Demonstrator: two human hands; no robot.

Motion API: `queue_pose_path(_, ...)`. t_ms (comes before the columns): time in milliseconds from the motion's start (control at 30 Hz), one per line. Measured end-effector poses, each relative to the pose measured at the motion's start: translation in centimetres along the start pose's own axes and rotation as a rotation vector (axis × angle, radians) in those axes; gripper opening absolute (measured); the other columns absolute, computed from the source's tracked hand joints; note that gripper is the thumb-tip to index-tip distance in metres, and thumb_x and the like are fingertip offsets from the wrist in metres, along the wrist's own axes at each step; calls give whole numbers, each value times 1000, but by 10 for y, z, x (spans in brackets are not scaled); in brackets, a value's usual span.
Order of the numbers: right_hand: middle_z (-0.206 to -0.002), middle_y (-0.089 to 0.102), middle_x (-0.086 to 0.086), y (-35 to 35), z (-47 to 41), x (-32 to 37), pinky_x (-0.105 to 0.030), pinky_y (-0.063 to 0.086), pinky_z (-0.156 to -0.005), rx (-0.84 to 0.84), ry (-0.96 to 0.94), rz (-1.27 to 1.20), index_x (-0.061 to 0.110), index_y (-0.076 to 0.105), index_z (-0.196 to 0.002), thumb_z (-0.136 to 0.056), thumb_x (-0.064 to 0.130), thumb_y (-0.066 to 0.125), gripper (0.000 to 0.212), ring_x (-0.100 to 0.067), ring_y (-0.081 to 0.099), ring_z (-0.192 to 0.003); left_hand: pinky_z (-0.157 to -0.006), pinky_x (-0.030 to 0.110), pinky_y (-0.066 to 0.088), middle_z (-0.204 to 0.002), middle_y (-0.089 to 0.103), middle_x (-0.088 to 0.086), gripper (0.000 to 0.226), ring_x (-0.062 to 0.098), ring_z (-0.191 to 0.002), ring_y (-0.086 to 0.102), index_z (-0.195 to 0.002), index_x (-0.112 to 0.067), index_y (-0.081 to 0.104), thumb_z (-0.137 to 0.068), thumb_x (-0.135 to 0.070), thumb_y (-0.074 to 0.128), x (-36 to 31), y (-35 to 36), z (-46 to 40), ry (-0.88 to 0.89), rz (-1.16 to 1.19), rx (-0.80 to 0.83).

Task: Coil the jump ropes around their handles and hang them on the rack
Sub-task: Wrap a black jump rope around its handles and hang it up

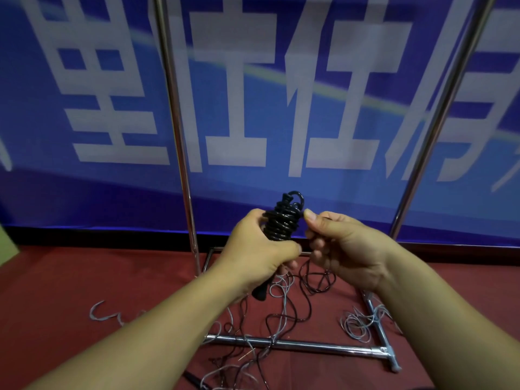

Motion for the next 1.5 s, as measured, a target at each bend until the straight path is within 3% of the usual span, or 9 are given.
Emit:
queue_pose_path(233, -61, 58, -1, 2, 5, -2, -18, 46, -43, 33, 48, -32, 17, 60, -63, -66, 20, 75, 15, -5, 48, -44, -54, 23, 45, -63, 61, -11, 31, 6, -54, 54, -86, -20, 67, -64, -10, 86, -7, -16, -1, 79, -120, -114)
queue_pose_path(600, -65, 62, -3, 2, 5, 3, -20, 48, -46, 63, 3, 18, 20, 62, -58, -67, 20, 75, 16, -8, 52, -47, -90, 28, 57, -99, 77, -3, 49, 12, -96, 73, -117, -26, 66, -76, -6, 84, -4, -8, -2, 81, -10, -6)
queue_pose_path(800, -63, 64, -6, 9, 9, 7, -19, 45, -44, 76, -56, 75, 21, 62, -53, -61, 18, 78, 19, -10, 50, -46, -77, 12, 52, -101, 75, -7, 35, -1, -89, 70, -116, -24, 68, -91, 1, 66, -5, 4, 3, 122, -90, 137)
queue_pose_path(933, -62, 62, -7, 14, 9, 6, -20, 45, -45, 82, -68, 36, 21, 60, -55, -64, 17, 77, 19, -10, 48, -44, -100, 34, 50, -115, 73, 1, 26, 20, -113, 65, -119, -28, 66, -97, -16, 59, 5, 12, 2, 96, -155, 181)
queue_pose_path(1067, -62, 61, -7, 18, 8, 4, -22, 47, -51, 109, -87, -31, 21, 61, -59, -71, 18, 72, 17, -10, 48, -46, -80, 12, 48, -100, 70, -6, 28, -7, -86, 66, -123, -19, 60, -99, -7, 51, 8, 14, 2, 63, -55, 230)
queue_pose_path(1200, -65, 64, -6, 24, 9, 6, -24, 49, -56, 121, -144, 31, 24, 66, -59, -72, 21, 72, 14, -10, 51, -49, -55, 11, 47, -83, 62, 8, 37, 0, -59, 63, -118, 10, 56, -105, -15, 33, 0, 18, 8, 56, 112, 258)
queue_pose_path(1300, -70, 67, -8, 30, 11, 7, -23, 51, -56, 129, -185, 104, 23, 68, -63, -73, 19, 74, 12, -12, 55, -53, -65, 16, 52, -86, 65, 20, 72, 13, -71, 69, -108, 13, 61, -100, -51, 30, 1, 17, 3, 12, 221, 220)
queue_pose_path(1367, -71, 68, -9, 32, 12, 7, -23, 52, -56, 135, -205, 141, 22, 70, -64, -73, 18, 74, 11, -12, 57, -54, -81, 27, 53, -88, 70, 16, 71, 19, -82, 71, -96, 1, 65, -88, -64, 40, 5, 11, -1, 2, 201, 152)
queue_pose_path(1500, -74, 70, -8, 31, 14, 14, -23, 52, -59, 108, -260, 207, 15, 72, -80, -80, 18, 71, 4, -13, 60, -58, -81, 26, 53, -82, 71, 7, 55, 15, -82, 69, -93, -7, 69, -101, -52, 39, 12, 3, -6, -31, 172, 57)
Point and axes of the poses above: each hand's wrist, its own z-axis away from the middle knuckle, its own y-axis out of the palm, x = y × z, the point moved 10 cm from there along -z, towards the middle knuckle
